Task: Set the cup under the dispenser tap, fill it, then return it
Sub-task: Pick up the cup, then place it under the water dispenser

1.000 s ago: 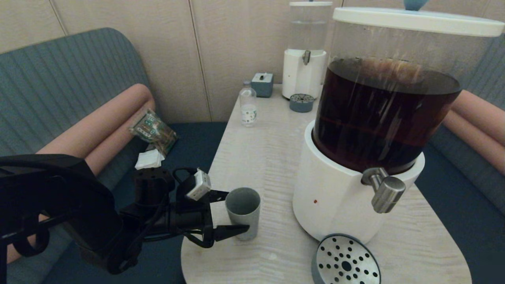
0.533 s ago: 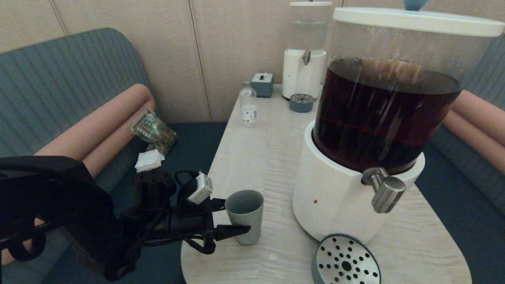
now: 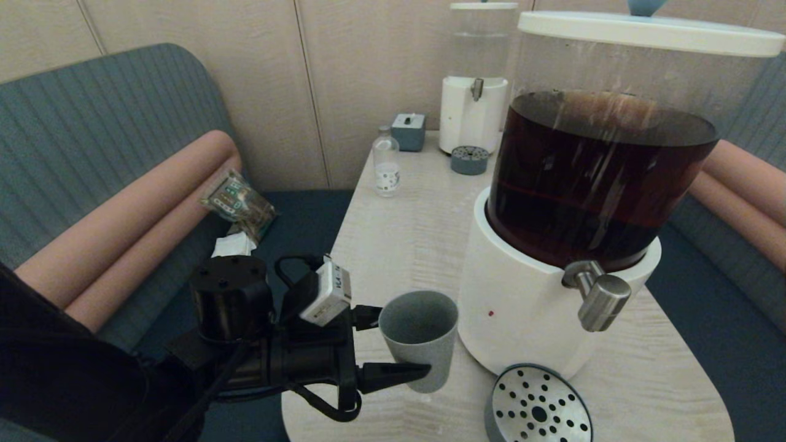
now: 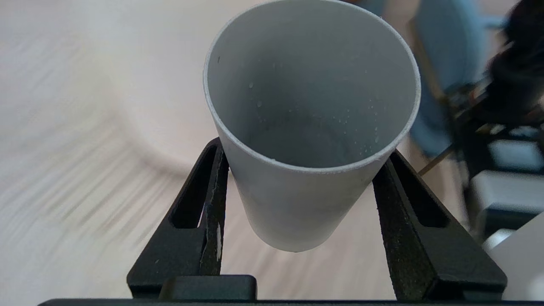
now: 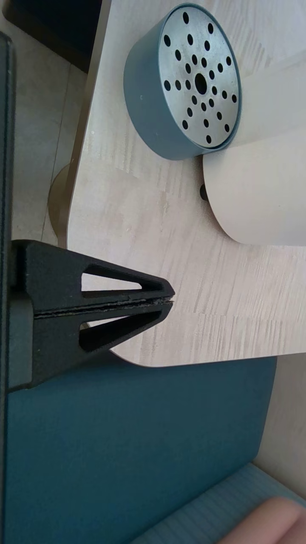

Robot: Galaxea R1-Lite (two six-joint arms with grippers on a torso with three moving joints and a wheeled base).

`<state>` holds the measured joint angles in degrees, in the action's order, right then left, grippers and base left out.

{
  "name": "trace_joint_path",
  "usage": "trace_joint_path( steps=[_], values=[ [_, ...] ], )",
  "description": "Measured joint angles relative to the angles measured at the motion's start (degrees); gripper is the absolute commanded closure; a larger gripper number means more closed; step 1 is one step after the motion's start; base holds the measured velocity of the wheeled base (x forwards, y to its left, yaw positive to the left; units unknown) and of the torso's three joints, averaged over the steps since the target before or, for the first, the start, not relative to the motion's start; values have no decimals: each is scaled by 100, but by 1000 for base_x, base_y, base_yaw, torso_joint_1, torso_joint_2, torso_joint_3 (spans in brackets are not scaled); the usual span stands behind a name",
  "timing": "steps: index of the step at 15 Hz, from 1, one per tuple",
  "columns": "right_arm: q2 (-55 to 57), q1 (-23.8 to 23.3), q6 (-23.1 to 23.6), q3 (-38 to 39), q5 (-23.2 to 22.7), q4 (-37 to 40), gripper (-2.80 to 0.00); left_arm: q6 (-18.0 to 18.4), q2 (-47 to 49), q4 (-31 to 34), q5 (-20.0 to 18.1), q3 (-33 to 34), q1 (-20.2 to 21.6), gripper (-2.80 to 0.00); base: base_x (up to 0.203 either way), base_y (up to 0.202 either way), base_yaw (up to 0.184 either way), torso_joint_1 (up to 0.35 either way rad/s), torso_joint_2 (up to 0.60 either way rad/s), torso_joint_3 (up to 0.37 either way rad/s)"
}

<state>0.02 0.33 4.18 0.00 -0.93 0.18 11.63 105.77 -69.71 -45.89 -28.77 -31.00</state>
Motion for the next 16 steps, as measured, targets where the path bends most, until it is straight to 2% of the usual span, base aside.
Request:
trace_joint_path(
  steps=[2, 4, 13, 16],
  values=[
    [0, -1, 0, 0, -1, -2, 0, -158, -224, -43, 413, 14, -502, 0, 0, 0, 0, 0, 0, 0],
    [0, 0, 1, 0, -1, 0, 0, -260, -318, -83, 616, -114, -852, 0, 0, 0, 0, 0, 0, 0],
    [0, 0, 0, 0, -1, 0, 0, -319, 336, -146, 730, -726, -1369, 0, 0, 0, 0, 0, 0, 0],
    [0, 0, 2, 0, -1, -1, 0, -429, 625, -160, 905, -894, -1583, 0, 0, 0, 0, 0, 0, 0]
  ],
)
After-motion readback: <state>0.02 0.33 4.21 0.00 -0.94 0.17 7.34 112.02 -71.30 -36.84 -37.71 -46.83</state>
